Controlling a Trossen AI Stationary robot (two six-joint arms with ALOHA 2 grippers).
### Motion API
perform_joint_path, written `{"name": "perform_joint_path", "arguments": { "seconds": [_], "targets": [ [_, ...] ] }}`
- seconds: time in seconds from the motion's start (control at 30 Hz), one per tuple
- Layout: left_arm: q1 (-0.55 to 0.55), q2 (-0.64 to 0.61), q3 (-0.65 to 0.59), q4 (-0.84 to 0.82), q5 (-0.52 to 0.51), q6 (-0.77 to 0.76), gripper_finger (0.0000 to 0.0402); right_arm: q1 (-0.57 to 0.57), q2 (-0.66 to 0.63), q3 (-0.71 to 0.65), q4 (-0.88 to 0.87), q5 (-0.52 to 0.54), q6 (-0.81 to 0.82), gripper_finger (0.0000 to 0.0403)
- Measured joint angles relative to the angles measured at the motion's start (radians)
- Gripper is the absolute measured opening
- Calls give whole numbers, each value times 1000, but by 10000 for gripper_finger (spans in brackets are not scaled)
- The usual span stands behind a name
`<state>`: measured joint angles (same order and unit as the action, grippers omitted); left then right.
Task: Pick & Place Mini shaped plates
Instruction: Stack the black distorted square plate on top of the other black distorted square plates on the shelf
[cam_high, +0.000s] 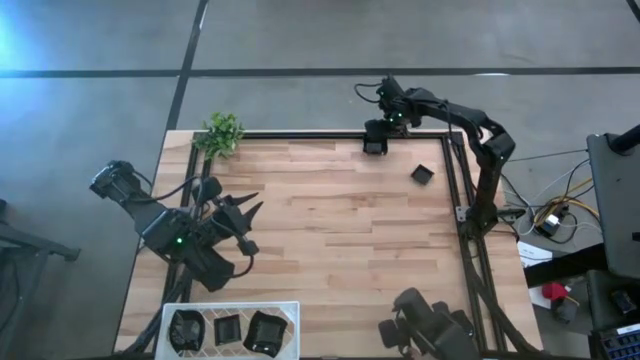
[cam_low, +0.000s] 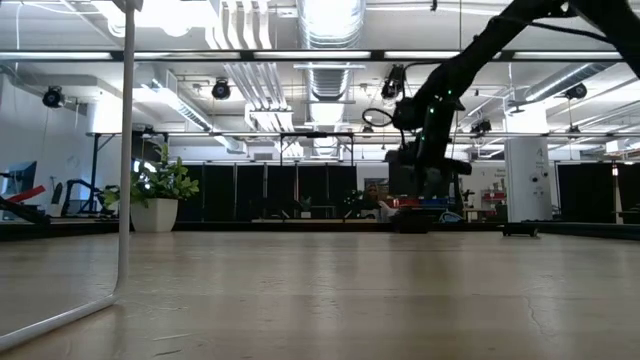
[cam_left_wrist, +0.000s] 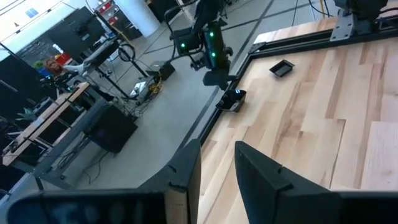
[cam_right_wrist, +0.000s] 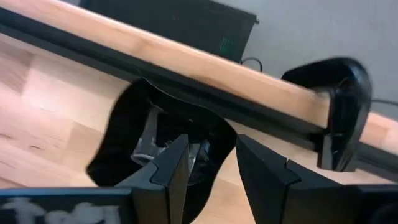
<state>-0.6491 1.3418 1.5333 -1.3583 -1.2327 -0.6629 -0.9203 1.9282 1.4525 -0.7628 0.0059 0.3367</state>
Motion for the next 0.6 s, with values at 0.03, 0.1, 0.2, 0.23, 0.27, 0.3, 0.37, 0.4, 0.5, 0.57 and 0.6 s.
{"name": "perform_joint_path", "arguments": {
  "seconds": [0.03, 0.1, 0.2, 0.23, 0.27, 0.3, 0.37, 0.4, 0.5, 0.57, 0.6],
  "targets": [
    [0, 0, 0, 0, 0, 0, 94, -3, 8, 0, -6, -1, 3, 128],
    [0, 0, 0, 0, 0, 0, 94, -6, 22, 0, -16, 0, 6, 128],
    [0, 0, 0, 0, 0, 1, 94, -6, 35, 0, -21, -3, 7, 129],
    [0, 0, 0, 0, 0, 4, 94, -6, 37, 0, -23, -4, 9, 130],
    [0, 0, 0, 0, 0, 8, 94, -5, 38, 0, -26, -4, 11, 131],
    [1, 0, 0, 0, 0, 11, 94, -5, 38, 0, -27, -5, 17, 132],
    [1, 0, 0, 0, 0, 12, 94, -5, 35, 0, -35, -7, 30, 132],
    [1, 0, 0, 0, 0, 12, 94, -5, 33, 0, -46, -7, 39, 132],
    [1, 0, 0, 0, 1, 12, 94, -6, 31, 0, -64, -6, 55, 129],
    [1, 0, 0, 0, 1, 12, 94, -6, 35, -2, -71, -7, 57, 127],
    [1, 0, 0, 0, 1, 12, 94, -5, 38, -2, -68, -6, 56, 127]
  ]
}}
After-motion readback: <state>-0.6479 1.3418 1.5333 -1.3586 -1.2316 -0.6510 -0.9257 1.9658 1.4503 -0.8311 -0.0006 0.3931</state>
